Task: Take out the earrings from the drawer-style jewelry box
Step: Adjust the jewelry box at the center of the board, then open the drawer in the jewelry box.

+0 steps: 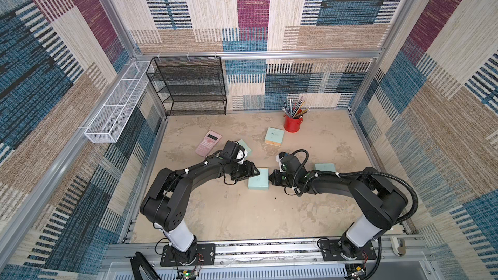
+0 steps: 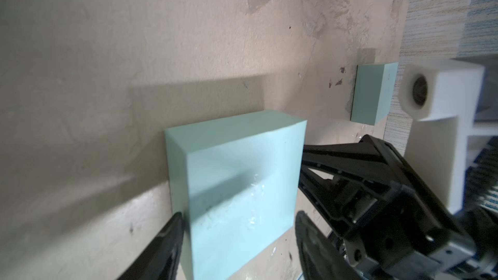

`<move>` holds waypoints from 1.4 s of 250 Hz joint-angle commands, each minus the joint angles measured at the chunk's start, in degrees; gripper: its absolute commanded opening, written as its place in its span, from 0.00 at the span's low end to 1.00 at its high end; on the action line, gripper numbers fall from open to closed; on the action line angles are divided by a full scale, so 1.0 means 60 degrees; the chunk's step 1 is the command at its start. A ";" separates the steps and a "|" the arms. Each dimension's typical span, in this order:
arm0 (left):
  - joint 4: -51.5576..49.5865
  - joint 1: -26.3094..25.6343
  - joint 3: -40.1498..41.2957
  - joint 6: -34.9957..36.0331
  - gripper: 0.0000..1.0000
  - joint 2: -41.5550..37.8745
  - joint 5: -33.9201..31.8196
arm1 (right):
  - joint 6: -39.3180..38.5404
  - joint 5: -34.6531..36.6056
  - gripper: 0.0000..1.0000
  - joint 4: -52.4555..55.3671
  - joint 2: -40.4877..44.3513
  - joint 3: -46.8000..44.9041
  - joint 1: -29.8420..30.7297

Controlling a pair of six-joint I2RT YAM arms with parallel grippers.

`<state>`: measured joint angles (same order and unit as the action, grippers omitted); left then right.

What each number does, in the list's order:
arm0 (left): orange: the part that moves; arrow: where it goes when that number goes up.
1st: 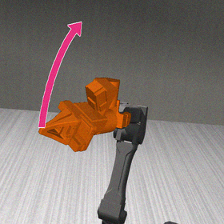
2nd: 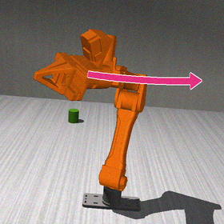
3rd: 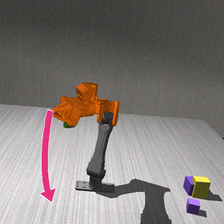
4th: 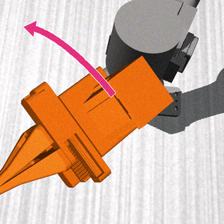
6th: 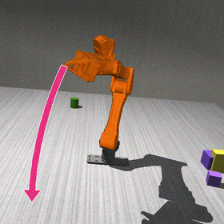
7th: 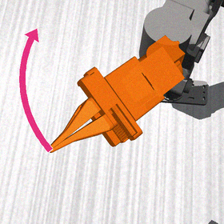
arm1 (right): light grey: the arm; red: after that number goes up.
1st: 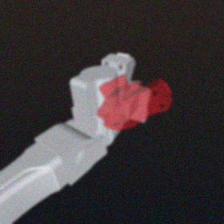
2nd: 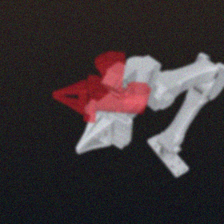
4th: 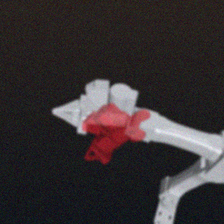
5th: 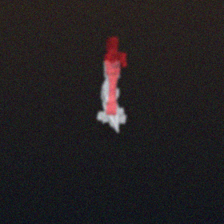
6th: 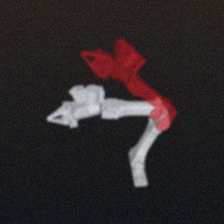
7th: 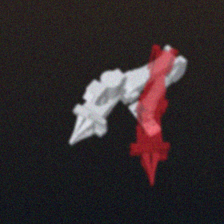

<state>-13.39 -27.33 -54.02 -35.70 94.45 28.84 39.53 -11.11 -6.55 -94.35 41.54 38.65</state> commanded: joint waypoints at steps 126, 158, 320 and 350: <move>0.1296 0.0004 0.0289 -0.1236 0.68 -0.1054 0.2092 | 0.0443 -0.2222 0.45 -0.1780 0.0981 -0.1295 -0.0845; 0.1601 -0.0022 0.0496 -0.1432 0.68 -0.1057 0.2084 | 0.0558 -0.2401 0.39 -0.2016 0.0628 -0.1305 -0.1018; 0.1462 -0.0030 0.0510 -0.1306 0.73 -0.1209 0.2136 | 0.0821 -0.3099 0.31 -0.3062 -0.0569 -0.1284 -0.1141; 0.1462 -0.0031 0.0612 -0.1303 0.79 -0.1299 0.2149 | 0.0800 -0.3234 0.28 -0.3303 -0.0675 -0.1298 -0.1156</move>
<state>-5.43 -27.53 -50.98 -43.46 87.31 40.86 43.90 -28.86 -22.96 -97.82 33.52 31.75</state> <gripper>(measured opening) 0.754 0.294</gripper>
